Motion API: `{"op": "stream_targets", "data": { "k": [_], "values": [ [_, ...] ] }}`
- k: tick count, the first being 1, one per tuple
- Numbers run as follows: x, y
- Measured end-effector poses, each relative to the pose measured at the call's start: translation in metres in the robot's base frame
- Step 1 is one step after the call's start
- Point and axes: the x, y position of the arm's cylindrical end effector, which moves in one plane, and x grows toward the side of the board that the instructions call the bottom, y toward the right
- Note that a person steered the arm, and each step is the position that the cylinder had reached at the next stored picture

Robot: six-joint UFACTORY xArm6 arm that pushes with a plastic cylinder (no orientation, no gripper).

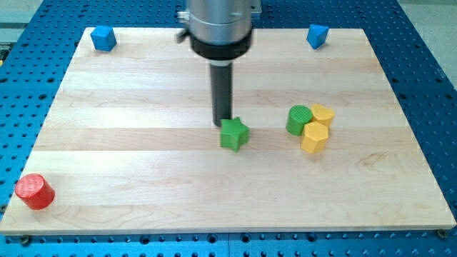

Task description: Push the green star into the green circle

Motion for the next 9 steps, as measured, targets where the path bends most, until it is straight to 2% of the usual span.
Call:
{"op": "stream_targets", "data": {
  "k": [1,2,3,4,5,6,7,8,9],
  "values": [
    [0.001,-0.061],
    [0.010,-0.048],
    [0.018,0.022],
    [0.027,0.009],
    [0.062,-0.050],
    [0.087,0.012],
    [0.077,0.064],
    [0.069,0.076],
    [0.099,0.027]
  ]
}}
